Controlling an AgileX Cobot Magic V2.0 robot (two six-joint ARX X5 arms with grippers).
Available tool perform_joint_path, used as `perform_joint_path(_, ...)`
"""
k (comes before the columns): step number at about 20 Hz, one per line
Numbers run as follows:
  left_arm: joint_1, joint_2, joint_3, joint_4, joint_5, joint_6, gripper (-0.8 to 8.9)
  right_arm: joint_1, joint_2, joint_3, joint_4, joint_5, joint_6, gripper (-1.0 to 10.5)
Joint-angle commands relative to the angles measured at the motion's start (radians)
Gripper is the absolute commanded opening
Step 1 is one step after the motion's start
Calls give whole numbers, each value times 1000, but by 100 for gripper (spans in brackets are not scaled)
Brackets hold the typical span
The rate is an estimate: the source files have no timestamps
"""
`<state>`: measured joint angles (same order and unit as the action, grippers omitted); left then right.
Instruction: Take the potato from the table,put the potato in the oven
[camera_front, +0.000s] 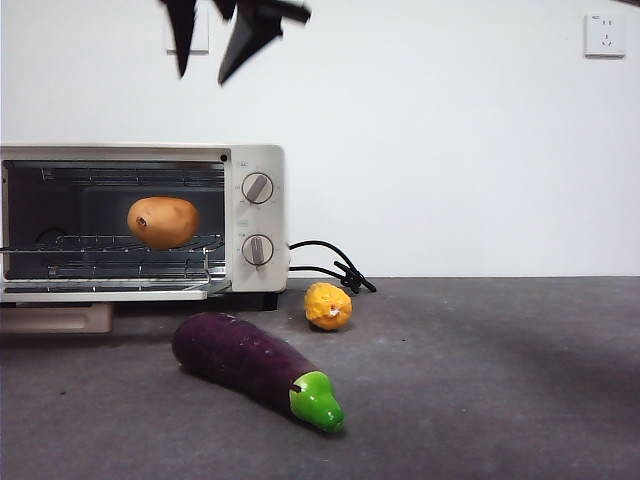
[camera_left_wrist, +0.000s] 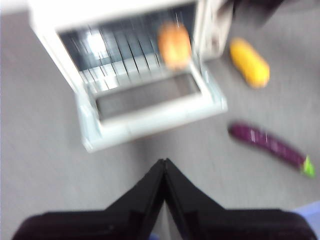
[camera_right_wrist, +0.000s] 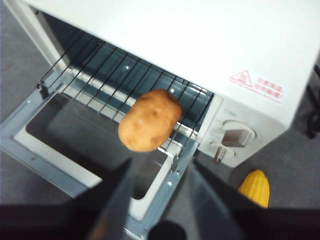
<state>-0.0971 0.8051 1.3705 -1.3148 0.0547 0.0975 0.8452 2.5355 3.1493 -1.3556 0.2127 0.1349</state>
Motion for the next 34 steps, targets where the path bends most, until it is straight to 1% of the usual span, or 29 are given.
perform_joint_path(1, 18, 27, -124, 57, 5, 14, -8, 7, 4, 77, -24, -14, 19, 28)
perform_joint_path(3, 63, 50, -235, 141, 31, 13, -9, 19, -32, 76, -26, -31, -5, 28)
perform_joint_path(5, 164, 90, -315, 207, 98, 12, -9, 43, -68, 74, -27, -16, -25, 28)
perform_joint_path(6, 230, 116, -340, 235, 166, 8, -9, 56, -83, 70, -27, 1, -25, 28)
perform_joint_path(7, 301, 147, -360, 272, 269, -2, -9, 66, -97, 68, -28, -2, -31, 28)
perform_joint_path(8, 360, 175, -368, 304, 335, -12, -9, 73, -112, 64, -28, -3, -39, 28)
perform_joint_path(9, 420, 205, -369, 328, 385, -36, -9, 79, -135, 55, -28, -3, -43, 28)
perform_joint_path(10, 458, 224, -369, 346, 399, -59, -9, 84, -161, 37, -29, -2, -51, 28)
perform_joint_path(12, 519, 269, -369, 372, 397, -80, -9, 98, -252, -69, -29, 37, -59, 28)
perform_joint_path(13, 536, 296, -369, 378, 397, -83, -9, 98, -313, -155, -28, 39, -61, 28)
perform_joint_path(15, 544, 353, -369, 416, 397, -83, -8, 98, -457, -382, -28, 39, -55, 28)
perform_joint_path(17, 545, 410, -369, 454, 397, -91, -8, 97, -608, -626, -28, 50, -30, 29)
perform_joint_path(19, 551, 473, -369, 476, 396, -90, -8, 97, -734, -834, -28, 63, -31, 29)
perform_joint_path(22, 574, 564, -369, 505, 390, -97, -8, 95, -891, -1077, -27, 145, -24, 29)
perform_joint_path(23, 580, 589, -369, 517, 390, -100, -8, 95, -942, -1145, -27, 155, -6, 29)
perform_joint_path(24, 586, 610, -369, 532, 391, -117, -8, 95, -995, -1208, -27, 155, 8, 29)
perform_joint_path(26, 602, 654, -369, 542, 391, -120, -8, 95, -1106, -1317, -27, 171, 35, 29)
perform_joint_path(28, 624, 689, -369, 562, 392, -123, -8, 95, -1232, -1411, -27, 248, 74, 29)
perform_joint_path(29, 637, 708, -369, 566, 391, -129, -8, 95, -1298, -1456, -27, 277, 75, 29)
perform_joint_path(32, 657, 760, -369, 569, 399, -147, -8, 95, -1499, -1558, -27, 286, 75, 29)
perform_joint_path(34, 657, 790, -369, 577, 402, -153, -8, 95, -1609, -1584, -27, 286, 90, 29)
